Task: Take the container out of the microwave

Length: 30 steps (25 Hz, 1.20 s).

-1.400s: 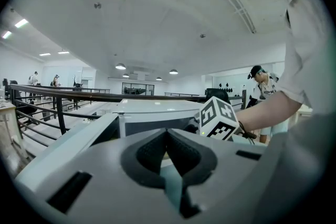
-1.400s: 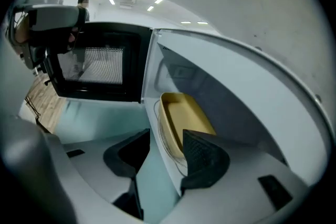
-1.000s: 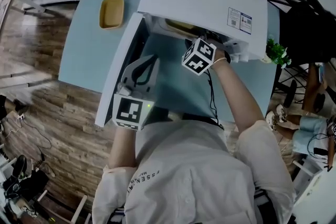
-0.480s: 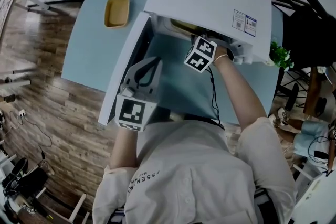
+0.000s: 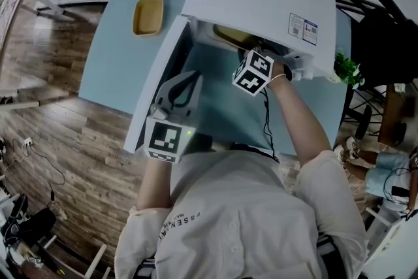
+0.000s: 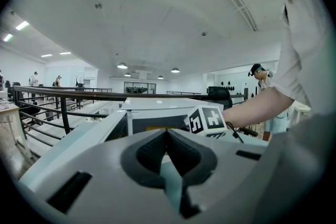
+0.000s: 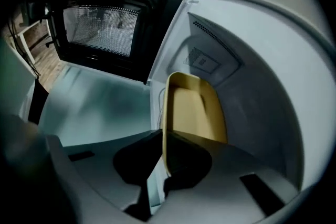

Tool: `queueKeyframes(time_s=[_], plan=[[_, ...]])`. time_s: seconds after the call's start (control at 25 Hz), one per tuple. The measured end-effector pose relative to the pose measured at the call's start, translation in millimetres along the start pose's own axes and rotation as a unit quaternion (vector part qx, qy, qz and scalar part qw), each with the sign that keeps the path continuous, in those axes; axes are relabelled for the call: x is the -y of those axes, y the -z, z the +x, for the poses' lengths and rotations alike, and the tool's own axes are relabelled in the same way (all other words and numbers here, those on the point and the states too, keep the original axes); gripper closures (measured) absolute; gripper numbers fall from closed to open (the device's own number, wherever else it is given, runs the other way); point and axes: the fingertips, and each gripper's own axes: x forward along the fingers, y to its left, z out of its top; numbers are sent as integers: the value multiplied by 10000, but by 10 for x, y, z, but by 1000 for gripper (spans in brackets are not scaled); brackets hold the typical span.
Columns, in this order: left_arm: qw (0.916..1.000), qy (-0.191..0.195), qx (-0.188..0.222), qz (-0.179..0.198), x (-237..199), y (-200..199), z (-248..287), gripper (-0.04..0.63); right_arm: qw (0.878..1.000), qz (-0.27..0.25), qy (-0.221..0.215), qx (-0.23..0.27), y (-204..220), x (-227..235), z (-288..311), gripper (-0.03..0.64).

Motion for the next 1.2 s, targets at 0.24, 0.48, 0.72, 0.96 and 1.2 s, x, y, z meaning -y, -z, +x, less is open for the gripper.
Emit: queueKeyframes(time_s=[0.24, 0.48, 0.72, 0.96, 1.2], plan=[[9995, 134, 112, 245, 44, -37, -32, 594, 9997, 139, -51, 182, -41, -122, -230, 586], [9991, 246, 136, 316, 103, -58, -93, 594, 9964, 674, -158, 484, -43, -223, -531, 586], [9980, 427, 170, 423, 182, -92, -95, 594, 9872, 1266, 0, 969, -104, -293, -903, 586], [9973, 505, 240, 477, 283, -148, -101, 594, 9782, 1566, -427, 1292, -56, -560, -1195, 586], [9967, 541, 297, 527, 418, -202, -87, 594, 9703, 1771, -457, 1585, 14, -658, -1471, 586]])
